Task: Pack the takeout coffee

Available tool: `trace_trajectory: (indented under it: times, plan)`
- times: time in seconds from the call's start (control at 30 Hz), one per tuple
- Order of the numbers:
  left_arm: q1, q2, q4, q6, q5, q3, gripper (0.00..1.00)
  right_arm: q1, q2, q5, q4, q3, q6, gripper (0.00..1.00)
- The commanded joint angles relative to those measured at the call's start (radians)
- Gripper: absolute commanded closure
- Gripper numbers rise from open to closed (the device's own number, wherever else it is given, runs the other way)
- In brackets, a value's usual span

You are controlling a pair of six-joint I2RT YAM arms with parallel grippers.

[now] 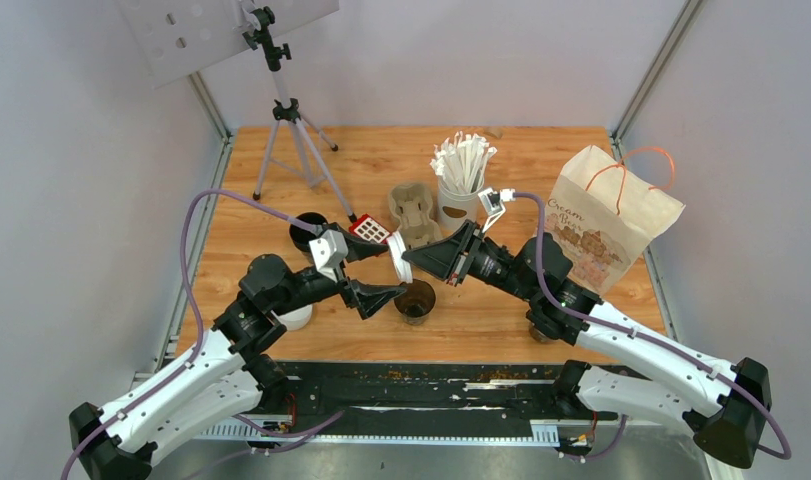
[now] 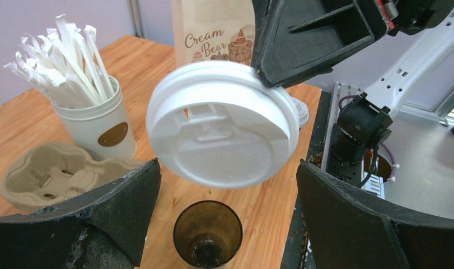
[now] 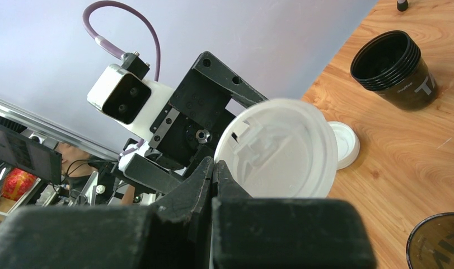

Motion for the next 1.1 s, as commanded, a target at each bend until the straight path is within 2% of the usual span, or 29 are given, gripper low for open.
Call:
trace_trajectory:
  times: [0.0, 0.63, 1.07]
  plan:
    - [-0.003, -0.014, 0.064, 0.036, 0.013, -0.002, 0.03, -0.001, -0.002, -0.022, 0.019, 0.019, -0.011, 1.0]
    - [-0.003, -0.014, 0.051, 0.047, -0.039, -0.009, 0.0, -0.003, -0.002, -0.033, 0.014, 0.024, -0.012, 1.0]
    - [-0.003, -0.005, 0.057, 0.029, -0.001, 0.002, 0.21, -0.001, -0.003, -0.024, 0.007, 0.018, -0.008, 1.0]
